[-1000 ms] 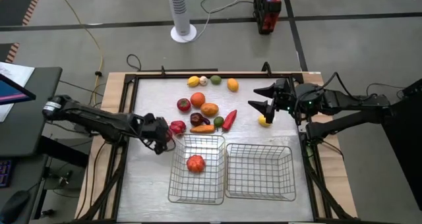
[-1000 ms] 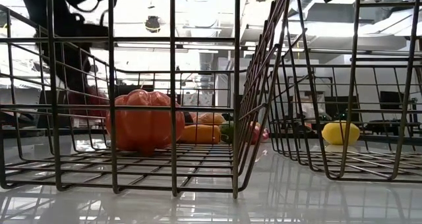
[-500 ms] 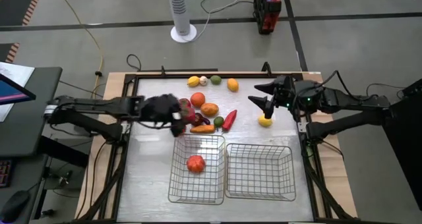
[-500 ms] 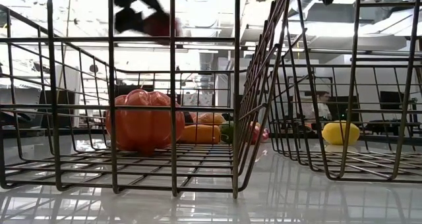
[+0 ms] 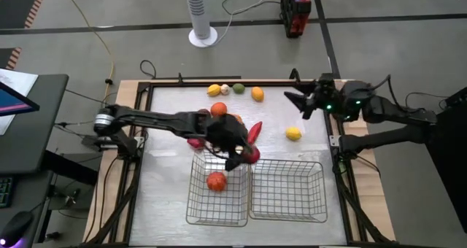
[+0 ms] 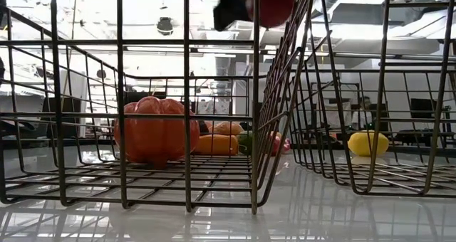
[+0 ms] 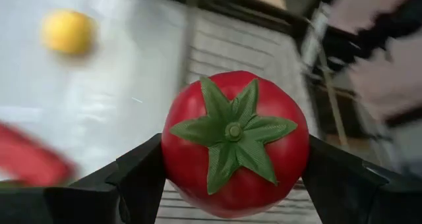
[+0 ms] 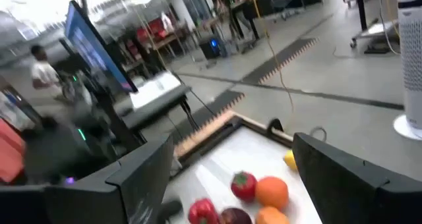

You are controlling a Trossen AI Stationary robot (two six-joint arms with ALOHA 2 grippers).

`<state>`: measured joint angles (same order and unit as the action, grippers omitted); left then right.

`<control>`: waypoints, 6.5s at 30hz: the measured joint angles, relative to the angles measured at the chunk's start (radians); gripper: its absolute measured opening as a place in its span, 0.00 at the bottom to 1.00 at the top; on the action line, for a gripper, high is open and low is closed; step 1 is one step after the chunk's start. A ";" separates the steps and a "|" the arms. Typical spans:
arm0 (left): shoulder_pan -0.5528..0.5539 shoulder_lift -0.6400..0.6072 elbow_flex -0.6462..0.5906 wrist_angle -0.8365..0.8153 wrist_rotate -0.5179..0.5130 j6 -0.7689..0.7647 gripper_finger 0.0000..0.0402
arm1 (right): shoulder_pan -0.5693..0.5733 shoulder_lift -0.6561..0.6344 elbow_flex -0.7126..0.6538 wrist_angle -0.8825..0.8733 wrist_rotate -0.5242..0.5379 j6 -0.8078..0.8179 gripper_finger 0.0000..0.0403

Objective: Sort produce into baskets
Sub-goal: Put the bottom tomato into the right wire basket, then put the bell pepper into the left wire basket, then put the tomato into the right wire basket

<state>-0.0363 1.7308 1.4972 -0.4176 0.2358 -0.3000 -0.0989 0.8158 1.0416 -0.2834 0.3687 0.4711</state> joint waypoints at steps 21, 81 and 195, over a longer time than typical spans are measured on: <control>-0.043 0.104 0.046 0.121 0.078 -0.028 0.81 | -0.001 -0.027 -0.001 0.000 0.000 0.009 0.85; 0.245 -0.498 -0.857 -0.126 -0.218 0.486 0.78 | 0.093 0.029 -0.002 0.031 -0.055 0.081 0.85; 0.557 -0.090 -0.513 -0.117 -0.322 0.214 0.89 | 0.093 0.107 -0.001 0.053 -0.027 0.097 0.85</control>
<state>0.5207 1.6404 0.9838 -0.5343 -0.0862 -0.0855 -0.0063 0.9226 1.0405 -0.2301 0.3412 0.5686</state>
